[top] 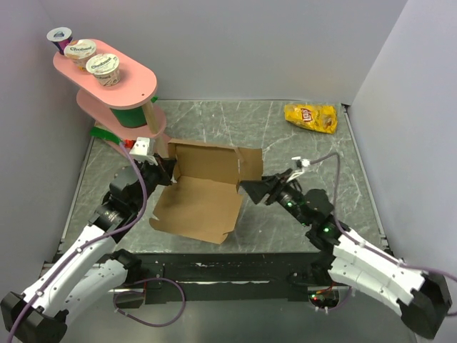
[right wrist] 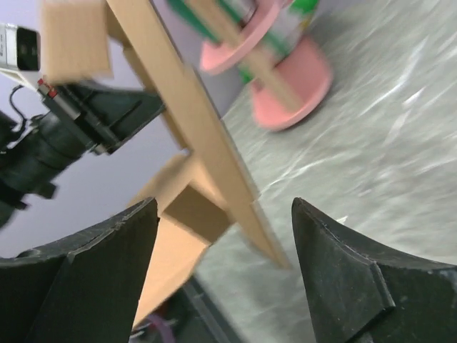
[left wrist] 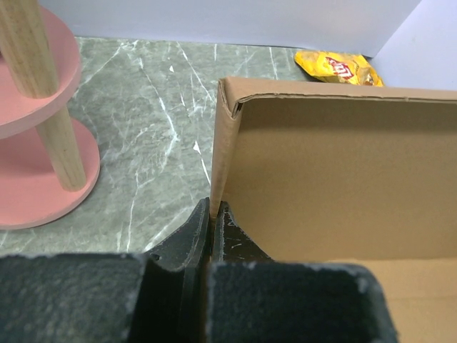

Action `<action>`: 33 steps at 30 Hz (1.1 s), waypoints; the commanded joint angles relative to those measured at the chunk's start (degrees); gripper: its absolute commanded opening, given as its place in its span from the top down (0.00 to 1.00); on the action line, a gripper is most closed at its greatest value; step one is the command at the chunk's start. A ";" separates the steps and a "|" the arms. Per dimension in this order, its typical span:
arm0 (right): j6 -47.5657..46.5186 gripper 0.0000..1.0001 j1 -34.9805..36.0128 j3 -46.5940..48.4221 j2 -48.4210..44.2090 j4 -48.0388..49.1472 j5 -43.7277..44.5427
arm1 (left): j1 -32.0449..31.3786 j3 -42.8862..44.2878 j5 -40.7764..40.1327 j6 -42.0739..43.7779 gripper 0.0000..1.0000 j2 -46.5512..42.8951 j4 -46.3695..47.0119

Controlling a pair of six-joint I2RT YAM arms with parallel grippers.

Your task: Fold the paper box

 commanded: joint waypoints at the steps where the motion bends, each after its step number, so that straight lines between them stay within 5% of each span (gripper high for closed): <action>1: -13.62 0.18 -5.84 3.75 -9.44 -10.63 -2.60 | 0.53 2.93 1.37 1.27 0.99 0.69 2.27; 7: -21.20 0.23 -16.92 13.16 -11.04 -24.72 -13.49 | 2.91 3.38 7.43 0.65 0.99 1.75 3.06; 13: -15.66 0.28 -33.10 14.31 -4.21 -20.69 -21.68 | 3.35 3.38 9.90 0.13 0.99 2.19 3.50; 20: -17.77 0.28 -31.10 12.11 5.05 -11.73 -18.18 | 3.44 3.55 11.66 -0.75 0.99 3.94 3.59; 26: -18.03 0.28 -16.34 12.81 5.05 -12.87 -1.93 | 3.44 4.52 8.49 -1.37 0.99 5.96 1.30; 33: -14.60 0.28 -9.48 10.00 5.75 -8.29 1.16 | 3.44 5.22 4.46 -1.46 0.99 7.55 -1.16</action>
